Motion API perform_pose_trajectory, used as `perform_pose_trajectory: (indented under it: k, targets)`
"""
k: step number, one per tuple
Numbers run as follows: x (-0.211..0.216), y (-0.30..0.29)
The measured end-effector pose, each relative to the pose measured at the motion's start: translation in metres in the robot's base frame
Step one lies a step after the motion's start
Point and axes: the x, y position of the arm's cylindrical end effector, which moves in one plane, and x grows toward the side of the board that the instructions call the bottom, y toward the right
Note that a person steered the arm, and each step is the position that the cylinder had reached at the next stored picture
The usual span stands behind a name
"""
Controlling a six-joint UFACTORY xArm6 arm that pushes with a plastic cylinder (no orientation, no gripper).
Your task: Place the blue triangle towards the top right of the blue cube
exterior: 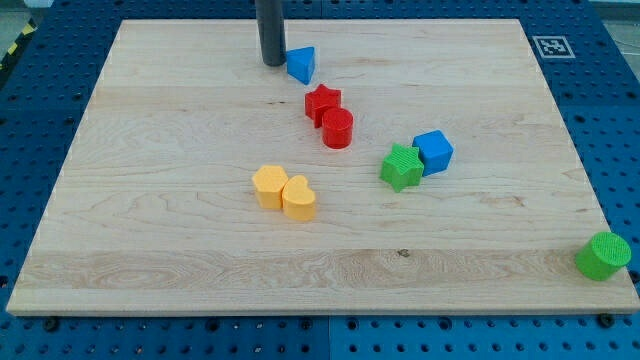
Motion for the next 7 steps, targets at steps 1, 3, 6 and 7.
perform_pose_trajectory:
  k: [1,3,6,7]
  targets:
    - [-0.008,0.023]
    - [0.026,0.028]
    - [0.029,0.037]
    - [0.033,-0.012]
